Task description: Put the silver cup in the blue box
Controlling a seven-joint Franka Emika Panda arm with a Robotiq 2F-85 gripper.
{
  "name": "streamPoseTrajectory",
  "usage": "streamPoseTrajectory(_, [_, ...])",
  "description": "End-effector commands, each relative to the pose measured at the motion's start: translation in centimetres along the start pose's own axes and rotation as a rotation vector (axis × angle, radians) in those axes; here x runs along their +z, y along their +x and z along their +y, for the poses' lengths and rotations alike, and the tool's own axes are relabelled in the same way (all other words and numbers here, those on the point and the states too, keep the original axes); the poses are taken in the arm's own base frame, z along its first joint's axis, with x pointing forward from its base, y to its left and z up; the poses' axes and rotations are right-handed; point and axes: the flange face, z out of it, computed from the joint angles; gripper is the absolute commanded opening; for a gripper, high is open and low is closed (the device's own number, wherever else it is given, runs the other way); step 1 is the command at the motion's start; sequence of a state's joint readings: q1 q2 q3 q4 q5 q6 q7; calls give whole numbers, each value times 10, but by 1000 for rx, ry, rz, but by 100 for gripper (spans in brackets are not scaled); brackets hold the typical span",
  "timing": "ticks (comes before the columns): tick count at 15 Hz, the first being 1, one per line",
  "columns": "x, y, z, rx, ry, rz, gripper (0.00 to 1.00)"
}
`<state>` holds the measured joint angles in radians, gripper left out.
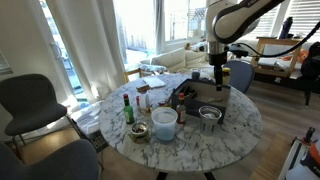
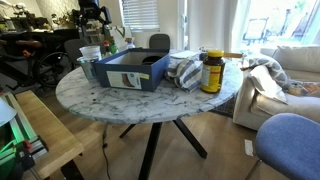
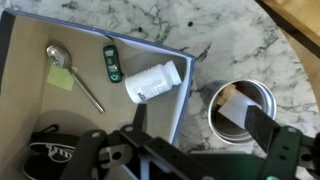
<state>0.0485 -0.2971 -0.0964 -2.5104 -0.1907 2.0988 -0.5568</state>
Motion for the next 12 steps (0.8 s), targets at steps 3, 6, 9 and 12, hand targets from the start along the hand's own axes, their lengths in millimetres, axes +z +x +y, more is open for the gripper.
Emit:
streamPoseTrajectory(3, [0, 4, 9, -28, 0, 2, 100])
streamPoseTrajectory(6, [25, 20, -7, -248, 5, 58, 100])
streamPoseTrajectory(9, [54, 34, -22, -400, -5, 120, 100])
streamPoseTrajectory(12, [73, 45, -40, -476, 8, 162, 92])
